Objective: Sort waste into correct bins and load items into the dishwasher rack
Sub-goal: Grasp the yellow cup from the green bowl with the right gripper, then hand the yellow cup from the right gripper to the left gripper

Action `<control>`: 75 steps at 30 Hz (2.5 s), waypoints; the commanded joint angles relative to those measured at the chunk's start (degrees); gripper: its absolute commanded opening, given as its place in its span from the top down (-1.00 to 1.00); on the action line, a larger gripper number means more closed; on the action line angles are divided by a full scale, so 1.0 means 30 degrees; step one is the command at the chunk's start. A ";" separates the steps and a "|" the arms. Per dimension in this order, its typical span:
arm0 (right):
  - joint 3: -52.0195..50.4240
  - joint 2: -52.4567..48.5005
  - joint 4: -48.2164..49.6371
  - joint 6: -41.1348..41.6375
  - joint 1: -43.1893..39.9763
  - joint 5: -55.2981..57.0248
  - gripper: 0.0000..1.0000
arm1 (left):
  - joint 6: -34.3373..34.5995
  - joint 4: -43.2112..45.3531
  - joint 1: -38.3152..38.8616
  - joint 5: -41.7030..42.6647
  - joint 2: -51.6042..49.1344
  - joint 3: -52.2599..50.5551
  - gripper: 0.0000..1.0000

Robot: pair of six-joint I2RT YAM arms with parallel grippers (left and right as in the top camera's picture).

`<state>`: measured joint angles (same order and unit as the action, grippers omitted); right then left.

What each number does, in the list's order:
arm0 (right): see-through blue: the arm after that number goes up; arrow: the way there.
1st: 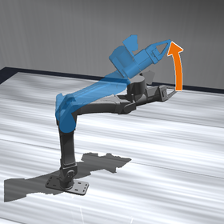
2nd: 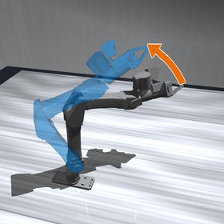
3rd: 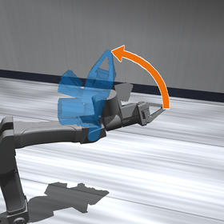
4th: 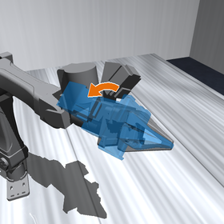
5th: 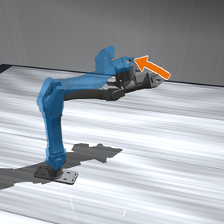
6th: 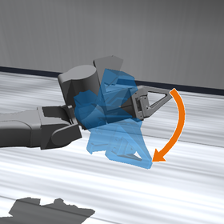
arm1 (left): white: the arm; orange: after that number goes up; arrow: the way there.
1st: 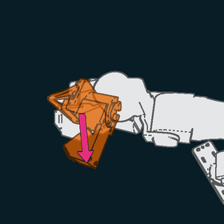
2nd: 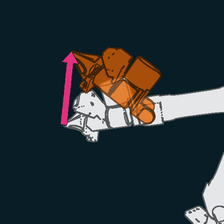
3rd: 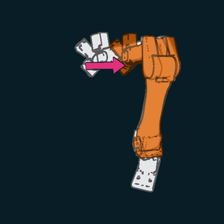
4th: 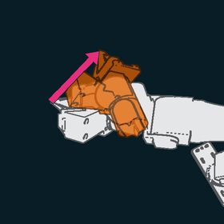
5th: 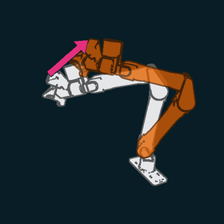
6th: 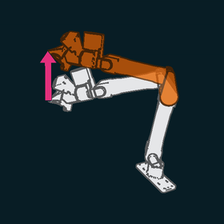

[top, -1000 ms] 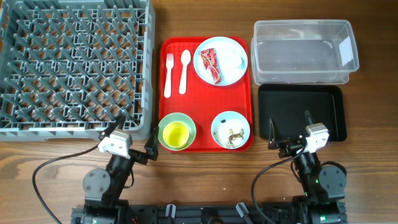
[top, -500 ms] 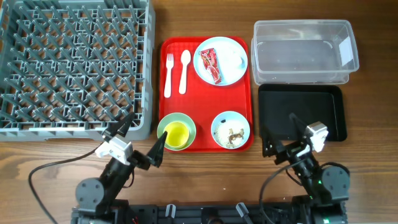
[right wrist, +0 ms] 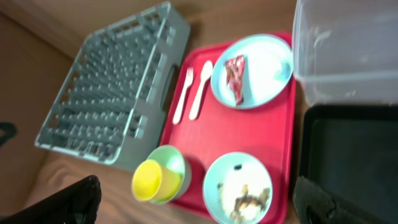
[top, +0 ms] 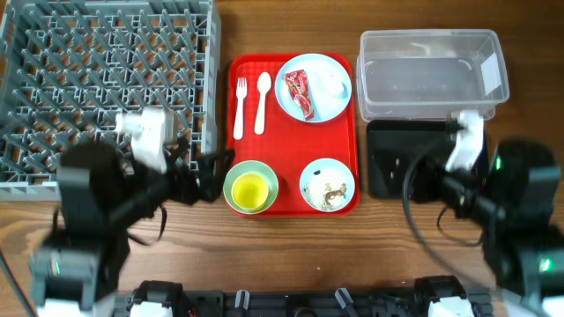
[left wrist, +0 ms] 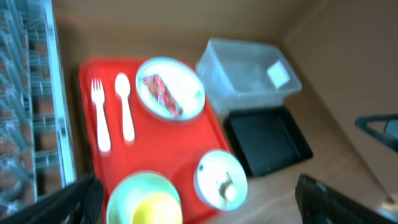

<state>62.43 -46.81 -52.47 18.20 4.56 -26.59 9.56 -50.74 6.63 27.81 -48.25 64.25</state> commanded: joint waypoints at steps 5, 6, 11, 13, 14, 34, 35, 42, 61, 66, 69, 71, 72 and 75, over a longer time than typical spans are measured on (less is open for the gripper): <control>0.2317 -0.3738 -0.0197 -0.0780 -0.0044 -0.5493 -0.99 | 0.0044 -0.3912 -0.0051 0.2579 -0.4204 0.2922 -1.00; 0.2317 -0.4124 -0.0415 -0.0794 -0.0029 -0.5530 -0.99 | 0.0036 -0.4284 -0.0051 0.2652 -0.4539 0.2922 -1.00; 0.2317 -0.5843 -0.2543 -0.1938 0.0248 -0.4881 -0.99 | 0.0044 -0.6441 0.0444 0.1661 -0.5923 0.2914 -0.70; 0.2310 -0.6207 -0.3249 -0.1938 0.0248 -0.4422 -0.92 | 0.0087 -0.7541 0.1056 0.0270 -0.6397 0.2914 -0.57; 0.2310 -0.6353 -0.3614 -0.1953 0.0248 -0.4255 -0.89 | 0.0539 -0.7934 0.1443 -0.0736 -0.6652 0.2878 -0.56; 0.2149 -1.2313 0.2521 0.5166 1.4025 0.4095 -0.37 | 0.6929 -1.0484 -0.1078 -0.8320 -0.3592 0.2375 -0.78; 0.2149 -1.3012 0.3089 0.5646 1.4309 0.4750 -0.34 | 0.6900 -1.0652 -0.1282 -0.8320 -0.3461 0.2368 -0.82; 0.2149 -1.7158 0.5537 0.7133 1.4586 0.7140 -0.07 | 0.6900 -1.1876 -0.1523 -0.8306 -0.3271 0.2368 -0.89; 0.2186 -1.2815 0.4452 0.6914 1.2007 0.3060 0.91 | 0.6084 -0.9821 -0.1523 -0.6747 -0.3271 0.2368 -0.96; 0.2186 -0.9500 0.4940 0.4918 0.8131 -0.1450 0.91 | 0.2353 -0.6251 -0.1523 0.1763 -0.3315 0.2368 -0.90; 0.2186 -0.8524 0.5202 0.3781 0.6652 -0.3293 0.91 | 0.1843 -0.4320 -0.1523 0.5566 -0.3504 0.2368 -0.84; 0.2186 -0.8255 0.5297 0.2841 0.6025 -0.4809 0.91 | 0.1581 -0.3198 -0.1523 0.8510 -0.3665 0.2368 -0.85; 0.2186 -0.8225 0.5457 0.2288 0.5843 -0.5858 0.91 | 0.1392 -0.2798 -0.1523 0.9777 -0.3723 0.2368 -0.85; 0.2186 -0.8291 0.6710 0.0685 0.5799 -0.9850 0.91 | 0.1370 -0.1530 -0.1523 1.4039 -0.3832 0.2368 -1.00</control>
<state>68.51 -71.59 -35.40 28.21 22.11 -38.57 16.78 -57.60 2.39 47.92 -59.33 71.57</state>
